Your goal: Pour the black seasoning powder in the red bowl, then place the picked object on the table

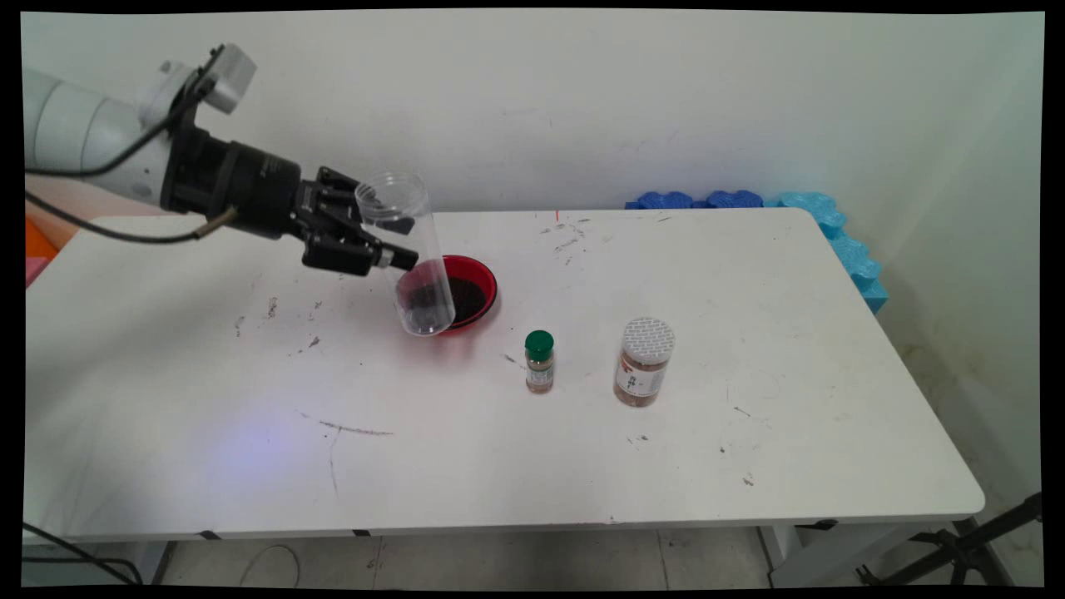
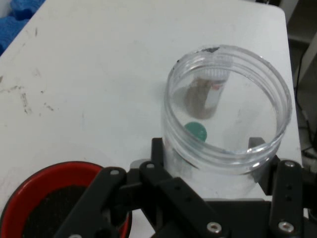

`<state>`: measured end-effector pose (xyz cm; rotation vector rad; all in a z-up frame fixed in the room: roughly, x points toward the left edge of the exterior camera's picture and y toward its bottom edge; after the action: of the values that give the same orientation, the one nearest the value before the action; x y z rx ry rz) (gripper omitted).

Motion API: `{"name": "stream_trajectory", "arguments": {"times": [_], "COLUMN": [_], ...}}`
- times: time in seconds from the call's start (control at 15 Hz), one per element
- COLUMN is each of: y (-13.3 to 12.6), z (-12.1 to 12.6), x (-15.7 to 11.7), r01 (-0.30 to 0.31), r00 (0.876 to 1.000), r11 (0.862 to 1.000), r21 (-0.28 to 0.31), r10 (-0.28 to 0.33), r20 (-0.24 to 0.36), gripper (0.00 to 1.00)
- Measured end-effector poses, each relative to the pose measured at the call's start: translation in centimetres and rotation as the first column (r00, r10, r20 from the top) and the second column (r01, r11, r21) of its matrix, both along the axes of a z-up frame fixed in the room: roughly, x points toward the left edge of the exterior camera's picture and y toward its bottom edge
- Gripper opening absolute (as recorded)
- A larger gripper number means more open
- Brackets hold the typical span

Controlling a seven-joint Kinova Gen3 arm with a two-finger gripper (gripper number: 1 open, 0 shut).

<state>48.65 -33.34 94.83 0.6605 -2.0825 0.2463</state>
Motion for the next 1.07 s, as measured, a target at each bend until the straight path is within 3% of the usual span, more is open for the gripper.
{"name": "stream_trajectory", "arguments": {"times": [0.33,1.07], "y": [0.7,2.6], "z": [-2.0,-8.5], "x": [-0.1,-1.7], "r01": [0.017,0.026], "r00": [1.0,1.0], "r11": [1.0,1.0], "r21": [-0.017,0.013], "r10": [-0.016,-0.026], "r20": [0.024,0.015], "gripper": [0.0,0.0]}}
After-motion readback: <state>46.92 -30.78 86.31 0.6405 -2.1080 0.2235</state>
